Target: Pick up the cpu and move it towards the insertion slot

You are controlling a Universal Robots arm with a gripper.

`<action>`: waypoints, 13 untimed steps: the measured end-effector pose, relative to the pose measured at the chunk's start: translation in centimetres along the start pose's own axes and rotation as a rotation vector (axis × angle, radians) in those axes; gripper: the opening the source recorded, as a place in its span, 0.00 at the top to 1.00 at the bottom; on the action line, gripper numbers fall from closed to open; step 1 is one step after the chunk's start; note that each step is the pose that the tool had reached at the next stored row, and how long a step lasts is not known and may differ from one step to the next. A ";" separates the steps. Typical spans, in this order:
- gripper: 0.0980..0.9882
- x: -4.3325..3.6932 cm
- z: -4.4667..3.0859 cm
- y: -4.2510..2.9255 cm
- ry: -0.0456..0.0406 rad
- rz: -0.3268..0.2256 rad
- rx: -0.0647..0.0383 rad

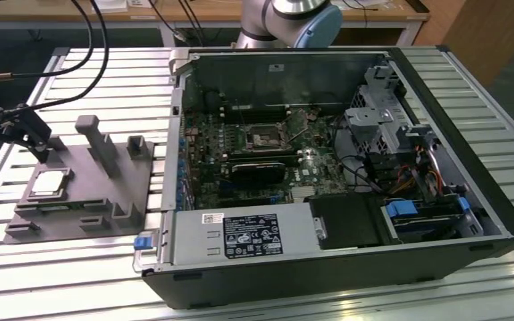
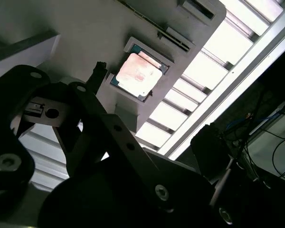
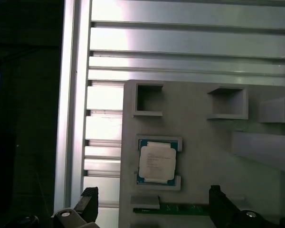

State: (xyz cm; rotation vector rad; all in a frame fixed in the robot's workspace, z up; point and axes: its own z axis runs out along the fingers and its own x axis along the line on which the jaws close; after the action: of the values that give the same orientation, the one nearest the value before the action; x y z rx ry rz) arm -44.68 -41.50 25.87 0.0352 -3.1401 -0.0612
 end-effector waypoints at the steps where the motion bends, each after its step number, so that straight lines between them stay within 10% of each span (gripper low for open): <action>1: 0.00 0.00 0.07 0.00 0.0001 -0.002 0.000; 13: 0.00 0.00 0.49 -0.02 0.0006 -0.012 0.000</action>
State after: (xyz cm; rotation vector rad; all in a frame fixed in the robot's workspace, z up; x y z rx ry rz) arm -44.68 -41.49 25.38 0.0535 -3.1395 -0.0611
